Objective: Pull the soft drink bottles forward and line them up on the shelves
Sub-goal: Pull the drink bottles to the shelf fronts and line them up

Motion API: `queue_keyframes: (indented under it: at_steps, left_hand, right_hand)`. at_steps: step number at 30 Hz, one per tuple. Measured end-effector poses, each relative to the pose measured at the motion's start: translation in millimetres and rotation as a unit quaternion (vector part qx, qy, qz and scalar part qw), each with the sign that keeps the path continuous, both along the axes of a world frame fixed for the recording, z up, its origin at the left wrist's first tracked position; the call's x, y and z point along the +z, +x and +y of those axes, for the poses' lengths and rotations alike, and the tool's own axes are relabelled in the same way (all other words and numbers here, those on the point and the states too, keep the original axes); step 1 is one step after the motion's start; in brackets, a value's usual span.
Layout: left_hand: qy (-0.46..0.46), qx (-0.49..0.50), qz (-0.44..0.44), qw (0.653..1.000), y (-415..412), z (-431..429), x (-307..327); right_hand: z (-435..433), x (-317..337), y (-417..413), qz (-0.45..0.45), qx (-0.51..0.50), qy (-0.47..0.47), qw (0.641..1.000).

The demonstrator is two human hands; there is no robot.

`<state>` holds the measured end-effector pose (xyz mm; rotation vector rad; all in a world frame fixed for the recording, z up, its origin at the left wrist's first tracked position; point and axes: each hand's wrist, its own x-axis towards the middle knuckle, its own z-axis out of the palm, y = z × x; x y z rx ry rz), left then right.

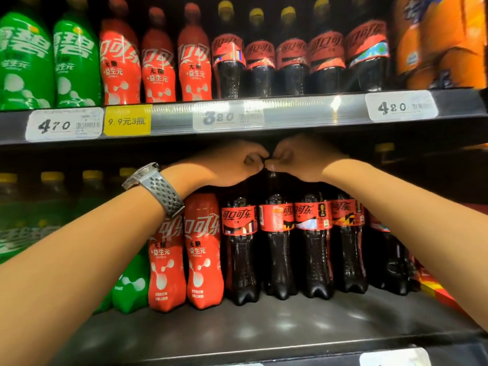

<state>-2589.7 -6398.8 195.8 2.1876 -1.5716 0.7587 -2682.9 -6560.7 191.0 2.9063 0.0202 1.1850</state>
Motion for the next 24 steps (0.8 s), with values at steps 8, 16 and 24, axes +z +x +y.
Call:
queue_keyframes:
  at_steps: [8,16,24]
  left_hand:
    - [-0.040,0.045,-0.039,0.997,-4.7,-25.8,-3.5]
    - [-0.057,0.097,-0.085,0.990,-9.3,-34.7,-2.5]
    - [-0.019,0.052,-0.005,0.998,-7.3,-24.8,-0.4]
  right_hand:
    - [-30.3,2.2,-21.3,0.002,-0.081,-0.007,0.997]
    - [-38.9,4.4,-27.4,0.024,-0.050,0.008,0.998]
    - [-40.8,4.2,-36.0,0.058,-0.004,0.025,0.998]
